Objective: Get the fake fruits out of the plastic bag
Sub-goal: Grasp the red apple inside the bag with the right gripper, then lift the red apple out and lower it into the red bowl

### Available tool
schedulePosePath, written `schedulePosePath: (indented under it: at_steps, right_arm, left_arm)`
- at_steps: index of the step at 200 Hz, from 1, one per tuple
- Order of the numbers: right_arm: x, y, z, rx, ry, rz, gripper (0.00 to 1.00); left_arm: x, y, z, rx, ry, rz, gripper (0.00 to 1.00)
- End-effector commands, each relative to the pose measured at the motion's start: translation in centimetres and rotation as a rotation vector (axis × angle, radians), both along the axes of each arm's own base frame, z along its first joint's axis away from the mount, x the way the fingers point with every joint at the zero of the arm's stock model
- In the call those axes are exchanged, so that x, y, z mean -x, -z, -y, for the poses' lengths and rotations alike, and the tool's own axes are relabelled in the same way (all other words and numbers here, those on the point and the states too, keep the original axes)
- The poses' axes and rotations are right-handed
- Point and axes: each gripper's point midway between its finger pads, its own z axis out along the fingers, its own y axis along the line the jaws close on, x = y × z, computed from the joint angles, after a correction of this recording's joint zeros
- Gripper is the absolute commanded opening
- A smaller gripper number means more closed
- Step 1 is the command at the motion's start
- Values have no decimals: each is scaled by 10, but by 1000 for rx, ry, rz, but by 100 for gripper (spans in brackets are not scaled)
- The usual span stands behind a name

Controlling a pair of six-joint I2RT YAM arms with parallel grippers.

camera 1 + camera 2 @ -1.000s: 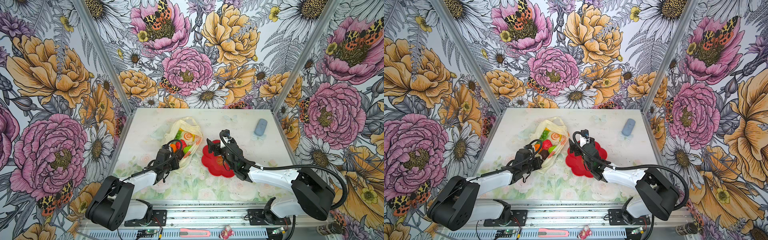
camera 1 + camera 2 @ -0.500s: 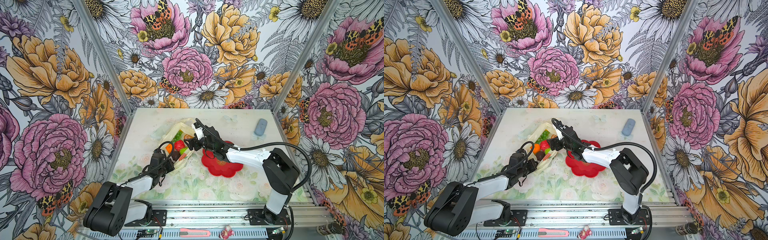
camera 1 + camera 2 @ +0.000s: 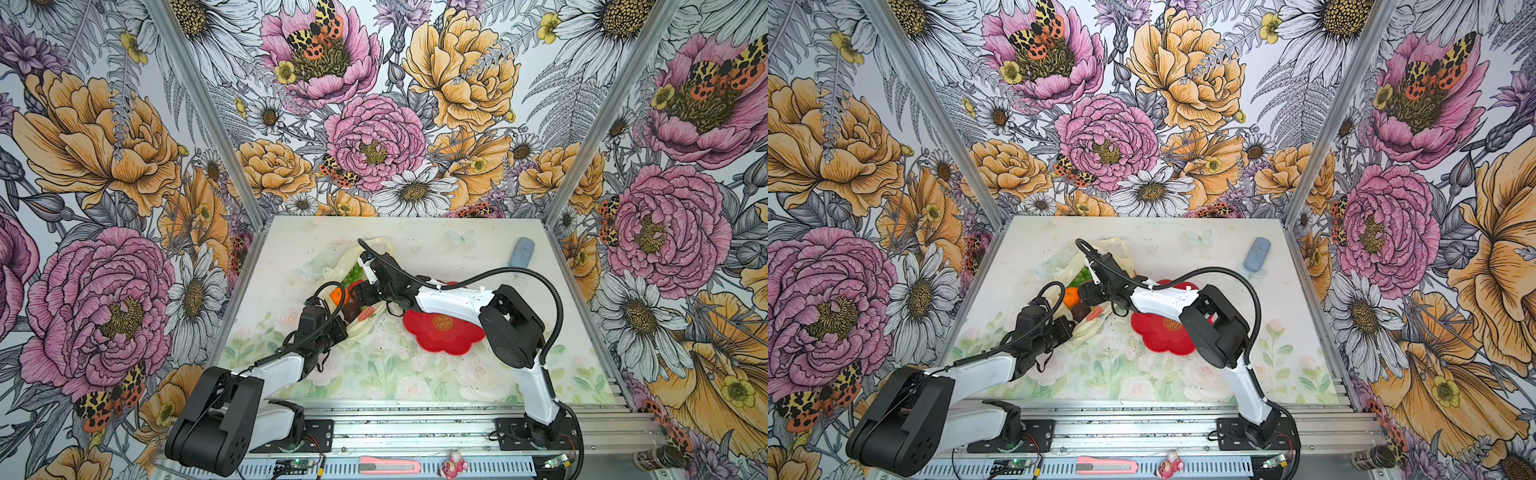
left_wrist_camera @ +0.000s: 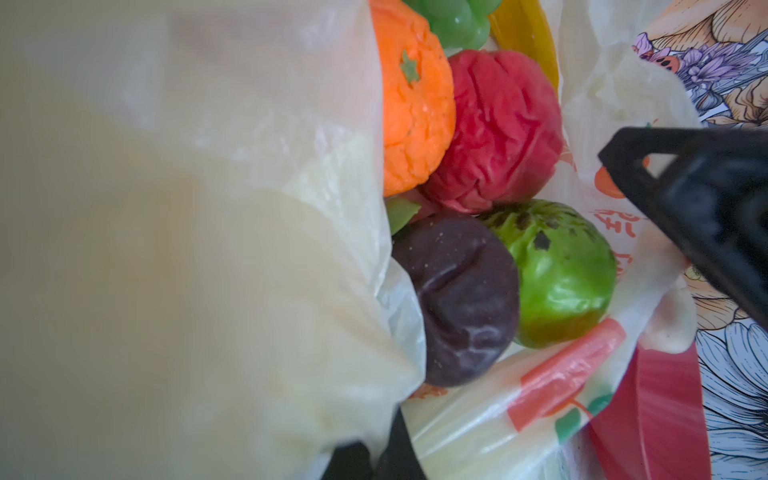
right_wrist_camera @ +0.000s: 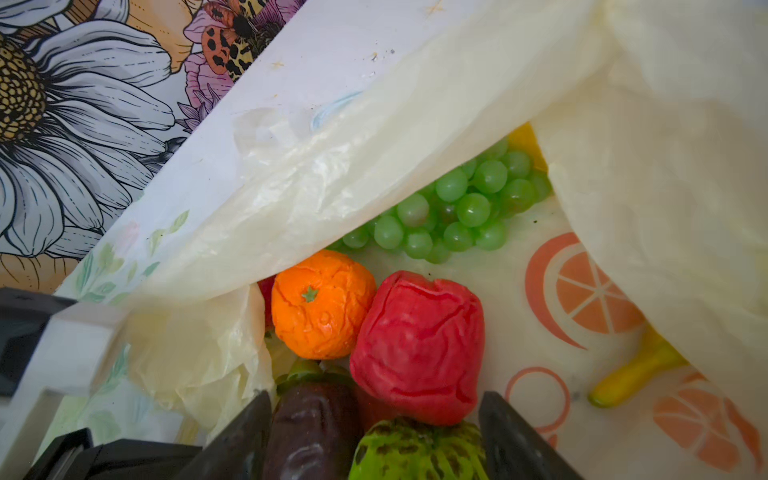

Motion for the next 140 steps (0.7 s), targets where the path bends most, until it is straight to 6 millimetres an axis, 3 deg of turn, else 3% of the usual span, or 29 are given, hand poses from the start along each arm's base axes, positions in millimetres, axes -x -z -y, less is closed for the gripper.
schedulePosePath:
  at_steps: [1, 81, 104, 140]
  right_arm:
    - [-8, 16, 1, 26, 74, -64, 80]
    - [-25, 49, -16, 62, 101, -130, 80]
    - [-29, 45, -17, 51, 100, -124, 76]
    - [-35, 21, -16, 28, 100, -83, 70]
  left_arm:
    - [-2, -1, -1, 10, -2, 10, 0]
    - [-4, -4, 0, 12, 5, 19, 0]
    - [-4, -5, 0, 13, 7, 22, 0]
    - [-5, -5, 1, 15, 9, 21, 0]
